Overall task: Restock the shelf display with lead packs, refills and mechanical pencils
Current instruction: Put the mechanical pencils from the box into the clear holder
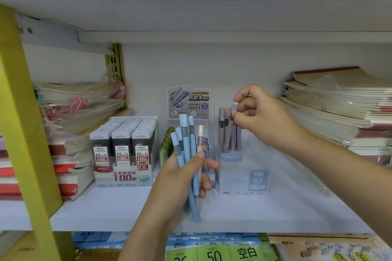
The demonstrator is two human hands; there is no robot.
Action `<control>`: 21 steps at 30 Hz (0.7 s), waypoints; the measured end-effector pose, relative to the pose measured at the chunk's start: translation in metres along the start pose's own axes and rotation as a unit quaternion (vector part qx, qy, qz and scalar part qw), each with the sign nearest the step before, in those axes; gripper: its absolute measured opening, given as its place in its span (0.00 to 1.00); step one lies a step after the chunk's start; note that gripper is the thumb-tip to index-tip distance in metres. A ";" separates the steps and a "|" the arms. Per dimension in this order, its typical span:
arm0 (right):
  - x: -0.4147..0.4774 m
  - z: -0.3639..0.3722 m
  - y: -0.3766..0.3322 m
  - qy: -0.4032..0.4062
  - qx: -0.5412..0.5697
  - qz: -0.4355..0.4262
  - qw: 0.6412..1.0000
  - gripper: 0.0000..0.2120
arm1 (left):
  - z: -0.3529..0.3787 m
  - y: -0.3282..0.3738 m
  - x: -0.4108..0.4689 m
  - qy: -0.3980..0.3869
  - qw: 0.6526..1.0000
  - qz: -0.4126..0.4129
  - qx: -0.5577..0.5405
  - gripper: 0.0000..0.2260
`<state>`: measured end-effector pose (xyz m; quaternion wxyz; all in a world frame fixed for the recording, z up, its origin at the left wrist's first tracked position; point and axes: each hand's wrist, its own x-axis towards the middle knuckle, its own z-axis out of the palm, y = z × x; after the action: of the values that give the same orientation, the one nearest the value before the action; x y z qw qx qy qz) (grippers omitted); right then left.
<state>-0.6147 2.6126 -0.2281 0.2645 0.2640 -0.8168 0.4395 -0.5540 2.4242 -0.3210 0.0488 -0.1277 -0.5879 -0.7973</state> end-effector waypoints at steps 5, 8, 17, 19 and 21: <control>0.000 -0.001 -0.004 -0.047 0.050 -0.010 0.998 0.10 | 0.000 -0.001 0.001 0.002 1.000 -0.001 0.004 0.19; 0.002 -0.001 -0.002 -0.053 0.068 -0.002 0.996 0.10 | 0.000 -0.001 0.002 0.000 1.000 0.001 0.002 0.19; 0.008 0.012 0.009 0.008 -0.050 -0.028 0.998 0.09 | -0.002 0.000 -0.001 -0.003 1.000 0.005 0.012 0.19; 0.007 0.014 0.010 0.001 -0.063 -0.020 0.998 0.11 | -0.002 0.001 -0.001 -0.003 1.000 0.005 0.013 0.20; 0.005 0.016 0.010 -0.023 -0.084 -0.007 0.996 0.11 | -0.001 0.001 -0.001 0.000 1.000 0.007 0.015 0.20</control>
<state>-0.6276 2.6026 -0.2380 0.2699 0.2564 -0.8548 0.3615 -0.5527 2.4224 -0.3207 0.0563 -0.1315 -0.5985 -0.7883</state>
